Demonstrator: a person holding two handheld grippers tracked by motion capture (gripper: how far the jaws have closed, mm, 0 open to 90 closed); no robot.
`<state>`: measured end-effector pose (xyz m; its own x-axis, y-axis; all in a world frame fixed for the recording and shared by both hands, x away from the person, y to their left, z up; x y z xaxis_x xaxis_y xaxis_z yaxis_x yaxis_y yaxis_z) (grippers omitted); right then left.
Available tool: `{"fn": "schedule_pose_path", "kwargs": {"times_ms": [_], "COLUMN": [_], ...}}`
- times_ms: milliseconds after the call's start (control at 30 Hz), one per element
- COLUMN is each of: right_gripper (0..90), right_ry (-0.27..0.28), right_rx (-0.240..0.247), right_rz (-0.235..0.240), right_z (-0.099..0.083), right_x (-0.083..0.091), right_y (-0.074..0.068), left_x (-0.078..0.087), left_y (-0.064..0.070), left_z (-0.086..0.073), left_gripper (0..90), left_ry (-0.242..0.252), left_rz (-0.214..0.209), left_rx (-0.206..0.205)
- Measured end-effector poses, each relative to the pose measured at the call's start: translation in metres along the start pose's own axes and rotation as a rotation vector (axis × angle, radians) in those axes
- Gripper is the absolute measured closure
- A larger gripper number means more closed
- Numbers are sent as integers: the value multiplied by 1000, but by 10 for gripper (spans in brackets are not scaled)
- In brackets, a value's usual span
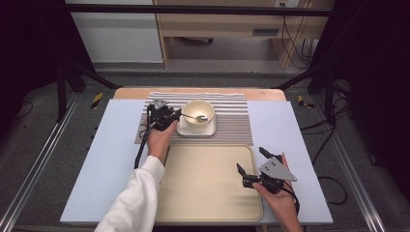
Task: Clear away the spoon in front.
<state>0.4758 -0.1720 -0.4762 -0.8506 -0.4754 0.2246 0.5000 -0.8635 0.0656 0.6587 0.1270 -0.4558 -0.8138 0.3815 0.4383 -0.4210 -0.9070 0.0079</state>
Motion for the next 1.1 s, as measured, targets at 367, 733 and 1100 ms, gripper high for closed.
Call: {"fn": "schedule_pose_path", "kwargs": {"times_ms": [367,733,1100], "right_gripper": [68,69,69], "right_ry": [-9,-17,-15], "right_rx": [6,14,17], "right_rz": [2,4,0], "right_z": [-1,-2,-2], "right_x": [-1,-2,-2], "right_y": [-1,-2,-2], "left_x": [2,21,44], "left_y": [-1,12,13], "left_z": [6,28,47], "left_gripper": [728,887,886], "left_ry": [46,173,221], "left_rz": [-21,-68,-66], "left_rx": [27,-4,-32]}}
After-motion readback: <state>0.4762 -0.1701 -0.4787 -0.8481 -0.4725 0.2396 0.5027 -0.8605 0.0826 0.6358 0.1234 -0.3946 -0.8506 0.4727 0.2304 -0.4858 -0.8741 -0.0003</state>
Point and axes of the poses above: each handheld gripper's, and its own axes: x roughly backward along the jaws, z roughly out of its top, y roughly to its right, the point moved 6 cm from there along -x, roughly forward along the jaws, and after that the axes turned 7 degrees about -x, right-handed, at the moved point
